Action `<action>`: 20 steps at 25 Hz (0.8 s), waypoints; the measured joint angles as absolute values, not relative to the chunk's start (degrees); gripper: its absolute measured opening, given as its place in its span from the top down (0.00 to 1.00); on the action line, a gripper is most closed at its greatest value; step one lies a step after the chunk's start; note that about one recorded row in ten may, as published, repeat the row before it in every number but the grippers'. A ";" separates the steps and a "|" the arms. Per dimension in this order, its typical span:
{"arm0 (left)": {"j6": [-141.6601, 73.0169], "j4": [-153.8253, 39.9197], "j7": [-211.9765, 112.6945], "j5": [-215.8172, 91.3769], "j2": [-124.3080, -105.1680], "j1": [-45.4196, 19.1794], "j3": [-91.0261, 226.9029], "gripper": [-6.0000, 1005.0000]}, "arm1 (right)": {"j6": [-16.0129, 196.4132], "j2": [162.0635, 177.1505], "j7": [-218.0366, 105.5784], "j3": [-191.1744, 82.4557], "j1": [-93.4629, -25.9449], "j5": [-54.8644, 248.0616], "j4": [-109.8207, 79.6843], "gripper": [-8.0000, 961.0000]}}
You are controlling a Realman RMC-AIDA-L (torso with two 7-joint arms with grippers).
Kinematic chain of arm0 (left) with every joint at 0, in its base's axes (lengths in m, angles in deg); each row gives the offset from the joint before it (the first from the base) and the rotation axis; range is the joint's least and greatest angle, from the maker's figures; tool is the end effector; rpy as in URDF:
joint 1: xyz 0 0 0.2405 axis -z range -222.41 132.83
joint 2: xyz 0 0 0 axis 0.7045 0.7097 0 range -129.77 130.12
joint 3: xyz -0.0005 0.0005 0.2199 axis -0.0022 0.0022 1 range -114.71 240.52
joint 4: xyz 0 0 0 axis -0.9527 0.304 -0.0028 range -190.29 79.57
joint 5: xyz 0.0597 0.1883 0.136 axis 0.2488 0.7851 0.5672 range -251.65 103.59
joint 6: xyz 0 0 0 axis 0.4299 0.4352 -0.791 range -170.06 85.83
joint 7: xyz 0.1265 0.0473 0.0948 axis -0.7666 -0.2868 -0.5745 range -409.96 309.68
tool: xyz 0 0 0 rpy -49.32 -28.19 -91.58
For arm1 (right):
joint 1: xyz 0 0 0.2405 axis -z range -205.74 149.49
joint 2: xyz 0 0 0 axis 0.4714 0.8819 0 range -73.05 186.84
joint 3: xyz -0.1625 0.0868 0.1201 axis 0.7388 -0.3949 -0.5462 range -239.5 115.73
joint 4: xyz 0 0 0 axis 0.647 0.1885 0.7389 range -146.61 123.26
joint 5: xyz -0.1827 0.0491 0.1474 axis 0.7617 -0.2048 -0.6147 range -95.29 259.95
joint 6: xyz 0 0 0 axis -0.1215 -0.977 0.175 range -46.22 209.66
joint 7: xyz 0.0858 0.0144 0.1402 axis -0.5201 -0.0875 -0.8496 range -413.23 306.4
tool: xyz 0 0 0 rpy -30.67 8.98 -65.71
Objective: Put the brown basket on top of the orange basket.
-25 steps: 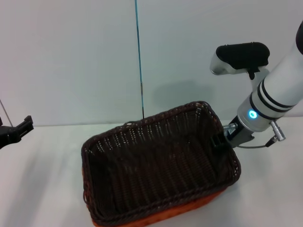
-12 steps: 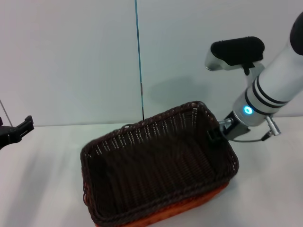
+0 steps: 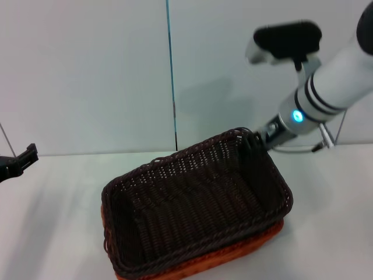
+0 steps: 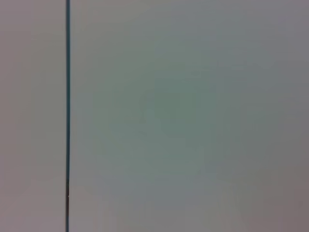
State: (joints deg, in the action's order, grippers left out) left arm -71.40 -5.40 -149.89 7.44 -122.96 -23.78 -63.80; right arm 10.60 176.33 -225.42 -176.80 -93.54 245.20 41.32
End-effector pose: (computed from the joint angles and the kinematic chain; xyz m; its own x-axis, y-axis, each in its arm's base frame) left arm -0.3132 0.4303 0.0877 0.6279 0.2550 0.7353 0.7710 -0.0748 -0.6324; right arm 0.0541 0.4794 0.0038 -0.6250 0.7596 0.1799 0.6791 0.4155 0.6051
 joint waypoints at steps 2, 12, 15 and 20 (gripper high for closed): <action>-71.39 -5.43 -149.89 7.44 -122.94 -23.75 -63.93 0.11 | 10.46 176.39 -225.42 -176.10 -93.00 245.09 44.92 0.50; -72.05 -5.85 -146.91 6.91 -123.31 -24.05 -65.15 0.11 | 34.17 176.12 -225.31 -160.80 -74.44 237.87 62.21 0.12; -72.33 -5.85 -145.85 6.91 -123.31 -24.15 -65.15 0.11 | 44.55 175.96 -225.20 -156.45 -68.05 236.28 64.52 0.07; -73.59 -5.93 -145.35 6.83 -123.38 -24.09 -65.15 0.11 | 61.50 175.84 -224.95 -149.08 -59.22 235.75 65.92 0.16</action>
